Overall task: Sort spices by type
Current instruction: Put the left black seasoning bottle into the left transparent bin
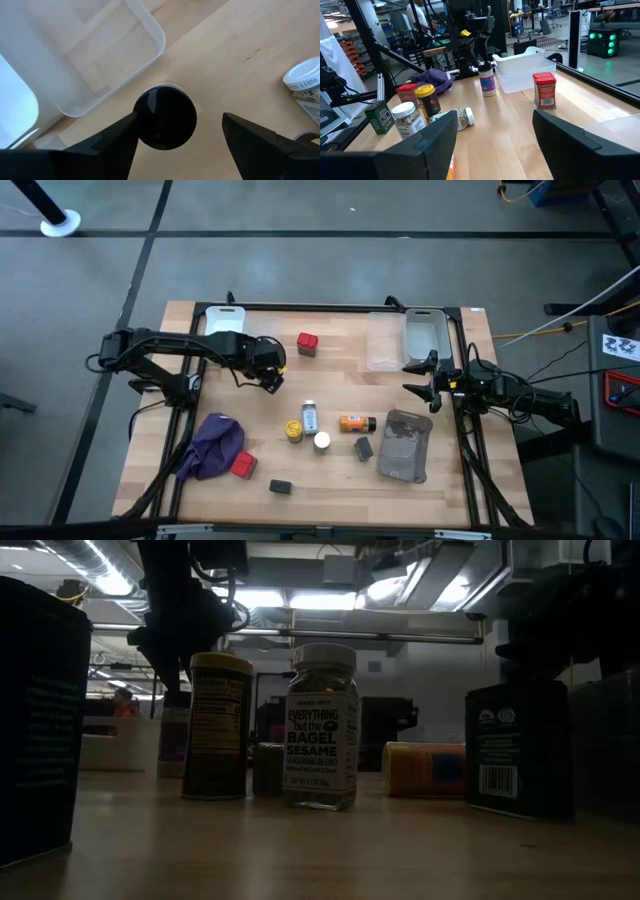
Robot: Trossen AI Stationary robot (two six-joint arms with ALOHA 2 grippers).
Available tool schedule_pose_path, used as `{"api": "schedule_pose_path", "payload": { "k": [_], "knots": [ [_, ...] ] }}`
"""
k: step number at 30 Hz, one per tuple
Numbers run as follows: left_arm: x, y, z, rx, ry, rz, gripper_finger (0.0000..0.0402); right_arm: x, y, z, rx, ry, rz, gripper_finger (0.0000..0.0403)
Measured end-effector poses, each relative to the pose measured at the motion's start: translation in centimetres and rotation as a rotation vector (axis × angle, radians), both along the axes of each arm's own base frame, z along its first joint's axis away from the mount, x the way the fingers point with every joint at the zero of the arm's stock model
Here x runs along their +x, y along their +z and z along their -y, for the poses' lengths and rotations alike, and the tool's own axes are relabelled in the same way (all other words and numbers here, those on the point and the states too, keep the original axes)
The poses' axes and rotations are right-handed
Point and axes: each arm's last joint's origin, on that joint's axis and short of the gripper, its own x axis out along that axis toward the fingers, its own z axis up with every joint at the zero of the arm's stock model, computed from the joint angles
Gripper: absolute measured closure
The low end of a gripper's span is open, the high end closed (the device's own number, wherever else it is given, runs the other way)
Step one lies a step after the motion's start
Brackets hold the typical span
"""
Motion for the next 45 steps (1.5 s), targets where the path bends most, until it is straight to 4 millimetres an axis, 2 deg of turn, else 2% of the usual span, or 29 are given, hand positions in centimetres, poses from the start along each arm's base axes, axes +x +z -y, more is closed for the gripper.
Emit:
{"api": "schedule_pose_path", "payload": {
  "k": [12,45],
  "knots": [
    [-1.1,1.4,0.1,0.015,0.033,0.065,0.0125,0.0,0.0,0.0,0.000,0.000,0.000,0.0143],
    [-1.0,0.9,-0.3,0.038,0.099,0.041,0.0125,0.0,0.0,0.0,0.000,0.000,0.000,0.0143]
  ]
}}
